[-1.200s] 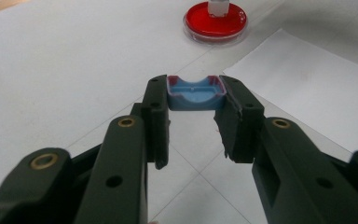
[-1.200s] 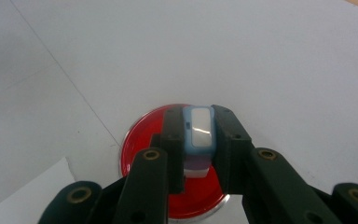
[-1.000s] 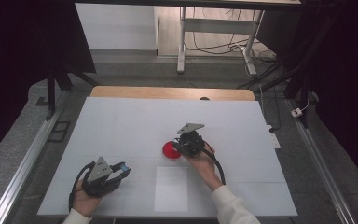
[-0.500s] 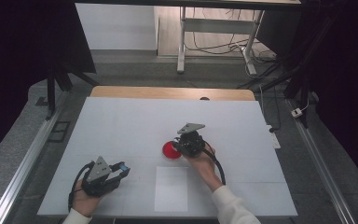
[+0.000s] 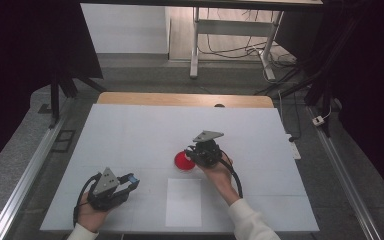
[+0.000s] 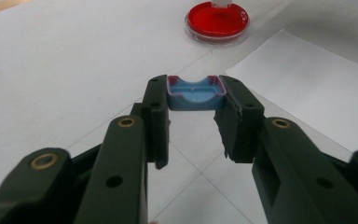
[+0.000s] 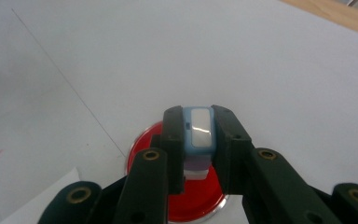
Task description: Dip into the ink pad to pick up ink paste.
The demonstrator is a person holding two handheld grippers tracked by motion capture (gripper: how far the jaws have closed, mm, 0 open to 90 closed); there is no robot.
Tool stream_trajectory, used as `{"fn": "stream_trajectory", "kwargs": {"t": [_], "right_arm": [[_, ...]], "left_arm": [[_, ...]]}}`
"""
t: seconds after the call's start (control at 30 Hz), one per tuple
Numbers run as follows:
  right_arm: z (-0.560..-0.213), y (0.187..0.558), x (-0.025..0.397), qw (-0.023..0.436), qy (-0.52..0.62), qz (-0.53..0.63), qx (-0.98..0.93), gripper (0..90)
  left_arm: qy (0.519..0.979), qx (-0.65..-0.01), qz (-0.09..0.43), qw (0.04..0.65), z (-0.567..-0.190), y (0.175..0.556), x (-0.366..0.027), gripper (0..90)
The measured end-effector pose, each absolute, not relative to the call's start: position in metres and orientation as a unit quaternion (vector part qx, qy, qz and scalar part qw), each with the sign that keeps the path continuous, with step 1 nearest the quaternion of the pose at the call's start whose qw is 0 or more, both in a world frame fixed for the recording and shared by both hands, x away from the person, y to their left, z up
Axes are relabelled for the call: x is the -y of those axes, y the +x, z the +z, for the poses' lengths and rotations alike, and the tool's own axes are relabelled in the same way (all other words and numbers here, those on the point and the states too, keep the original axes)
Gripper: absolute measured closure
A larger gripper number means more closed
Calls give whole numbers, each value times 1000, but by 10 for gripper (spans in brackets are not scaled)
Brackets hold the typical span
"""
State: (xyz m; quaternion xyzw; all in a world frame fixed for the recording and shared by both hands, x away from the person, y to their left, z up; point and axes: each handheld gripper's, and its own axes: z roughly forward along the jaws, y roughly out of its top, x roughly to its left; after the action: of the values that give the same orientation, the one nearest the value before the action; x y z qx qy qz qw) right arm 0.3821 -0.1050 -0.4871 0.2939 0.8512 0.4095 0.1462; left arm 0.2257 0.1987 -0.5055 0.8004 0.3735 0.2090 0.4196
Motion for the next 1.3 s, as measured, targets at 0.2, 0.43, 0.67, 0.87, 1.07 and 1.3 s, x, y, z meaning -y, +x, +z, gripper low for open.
{"fn": "stream_trajectory", "kwargs": {"t": [0.2, 0.43, 0.67, 0.87, 1.07, 1.3], "right_arm": [[-476, 378, 107, 150, 289, 430, -842, 750], [-462, 370, 104, 150, 271, 449, -838, 750], [-465, 367, 95, 141, 260, 435, -850, 750], [-472, 370, 92, 142, 259, 415, -860, 750], [-481, 374, 89, 140, 260, 397, -869, 750], [-488, 376, 88, 141, 262, 382, -875, 750]], "left_arm": [[800, -374, 208, 420, -505, 226, -199, 655], [798, -376, 210, 421, -505, 226, -200, 654], [799, -376, 209, 420, -505, 226, -200, 654], [799, -376, 210, 419, -505, 226, -200, 654], [800, -376, 210, 419, -506, 226, -200, 655], [800, -375, 209, 418, -506, 226, -200, 655]]}}
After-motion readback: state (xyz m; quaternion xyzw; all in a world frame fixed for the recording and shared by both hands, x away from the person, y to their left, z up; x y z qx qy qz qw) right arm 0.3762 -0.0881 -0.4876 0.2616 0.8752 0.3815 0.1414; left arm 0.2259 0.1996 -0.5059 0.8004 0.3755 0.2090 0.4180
